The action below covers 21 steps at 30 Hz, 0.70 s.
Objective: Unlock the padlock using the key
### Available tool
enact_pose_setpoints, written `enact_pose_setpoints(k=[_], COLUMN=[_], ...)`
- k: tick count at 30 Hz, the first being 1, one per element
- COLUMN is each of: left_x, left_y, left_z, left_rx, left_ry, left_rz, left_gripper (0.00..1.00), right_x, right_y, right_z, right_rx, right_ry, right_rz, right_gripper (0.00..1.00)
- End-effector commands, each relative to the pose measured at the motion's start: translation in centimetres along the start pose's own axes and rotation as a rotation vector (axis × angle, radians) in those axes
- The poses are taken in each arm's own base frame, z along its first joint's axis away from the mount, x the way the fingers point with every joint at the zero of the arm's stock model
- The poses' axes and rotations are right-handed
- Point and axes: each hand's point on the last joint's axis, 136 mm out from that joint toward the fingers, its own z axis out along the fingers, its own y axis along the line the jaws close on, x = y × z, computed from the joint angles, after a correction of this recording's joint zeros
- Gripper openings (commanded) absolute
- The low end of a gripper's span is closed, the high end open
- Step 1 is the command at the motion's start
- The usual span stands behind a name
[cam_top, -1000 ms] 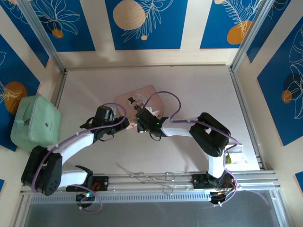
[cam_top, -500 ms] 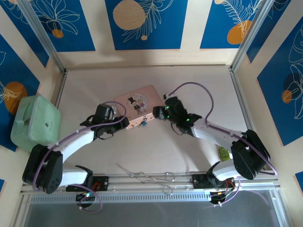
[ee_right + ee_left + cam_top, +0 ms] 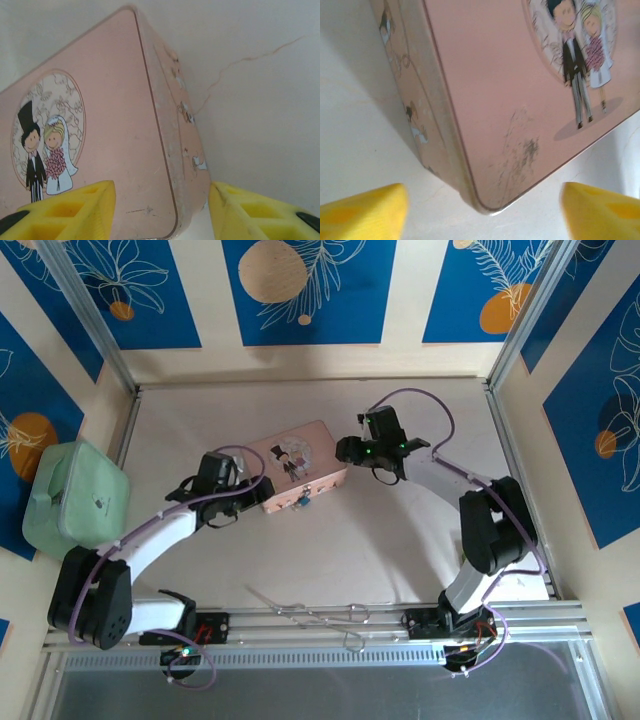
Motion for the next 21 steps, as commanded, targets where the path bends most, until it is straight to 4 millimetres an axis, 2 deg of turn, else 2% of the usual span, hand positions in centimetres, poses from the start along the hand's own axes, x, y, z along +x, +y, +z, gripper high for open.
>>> enact_pose_setpoints(k=[1,3,9,17,21], left_x=[-1.9,-2.4,-2.7,-2.4,-2.4], left_y=[-0.4,-0.7,-0.4,1.4,2.0], left_z=[-0.4,-0.4,0.1,1.6,2.5], left_rx=[-0.003,0.005,-0.016,-0.061,-0.081], left_ry=[-0.052,-0.062,-0.059,-0.024,-0.008], left_rz=[-0.002,0.001,-0.004,-0.04,-0.04], left_gripper=[1.0,1.0,1.0,0.91,0.86], right_x=[0.7,0.9,1.4,3.4,4.8], right_y=[1.1,0.7,-0.1,-0.1,0.2], right_z=[0.5,1.0,2.0,1.7,0.9], right_rx=[-0.043,-0.019,0.008,0.034,0.048], right_ry=[0.069,0.084,0.099,0.117,0.123], right_rz=[-0.012,-0.004,0.003,0.011,0.02], right_gripper=[0.47,0.43,0.42,0.18,0.14])
